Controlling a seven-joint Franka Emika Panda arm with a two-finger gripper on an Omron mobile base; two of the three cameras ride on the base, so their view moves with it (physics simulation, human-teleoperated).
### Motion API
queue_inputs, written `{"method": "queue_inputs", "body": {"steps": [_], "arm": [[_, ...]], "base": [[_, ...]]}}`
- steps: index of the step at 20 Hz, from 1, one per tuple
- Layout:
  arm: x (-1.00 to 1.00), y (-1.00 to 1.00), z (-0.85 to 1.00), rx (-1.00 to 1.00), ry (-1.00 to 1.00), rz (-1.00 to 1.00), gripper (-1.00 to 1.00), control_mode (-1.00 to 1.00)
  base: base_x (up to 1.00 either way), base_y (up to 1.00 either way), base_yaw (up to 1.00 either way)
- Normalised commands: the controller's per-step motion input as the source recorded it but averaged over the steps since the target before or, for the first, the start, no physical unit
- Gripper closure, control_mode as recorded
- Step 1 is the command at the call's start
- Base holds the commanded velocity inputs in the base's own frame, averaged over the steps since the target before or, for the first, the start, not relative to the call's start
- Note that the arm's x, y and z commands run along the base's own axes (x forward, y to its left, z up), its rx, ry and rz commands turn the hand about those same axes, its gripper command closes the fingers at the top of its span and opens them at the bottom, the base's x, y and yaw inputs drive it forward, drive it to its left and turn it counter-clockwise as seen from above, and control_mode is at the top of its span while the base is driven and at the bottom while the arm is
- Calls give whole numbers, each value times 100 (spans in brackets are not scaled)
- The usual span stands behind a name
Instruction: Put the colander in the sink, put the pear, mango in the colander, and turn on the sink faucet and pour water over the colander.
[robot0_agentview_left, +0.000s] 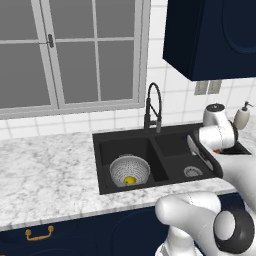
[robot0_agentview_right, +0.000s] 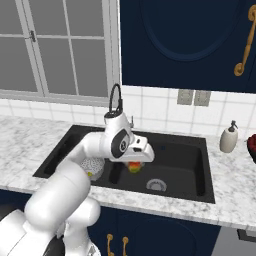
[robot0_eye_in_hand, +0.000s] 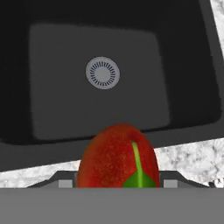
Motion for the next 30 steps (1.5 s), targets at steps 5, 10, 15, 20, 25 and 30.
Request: {"method": "queue_inputs", "body": {"steps": [5, 10, 15, 20, 25, 30], "arm": [[19, 100, 3, 0, -1, -11, 100, -100], [18, 100, 0, 0, 0, -10, 100, -100], [19, 99, 0, 0, 0, -8, 100, -100], [58, 88, -2, 1, 1, -10, 100, -100], [72, 62, -21, 4, 4, -9, 100, -100], [64, 44, -32, 1, 2, -7, 100, -100]], "base": [[0, 0, 0], [0, 0, 0], [0, 0, 0], [0, 0, 0], [0, 0, 0], [0, 0, 0]]}}
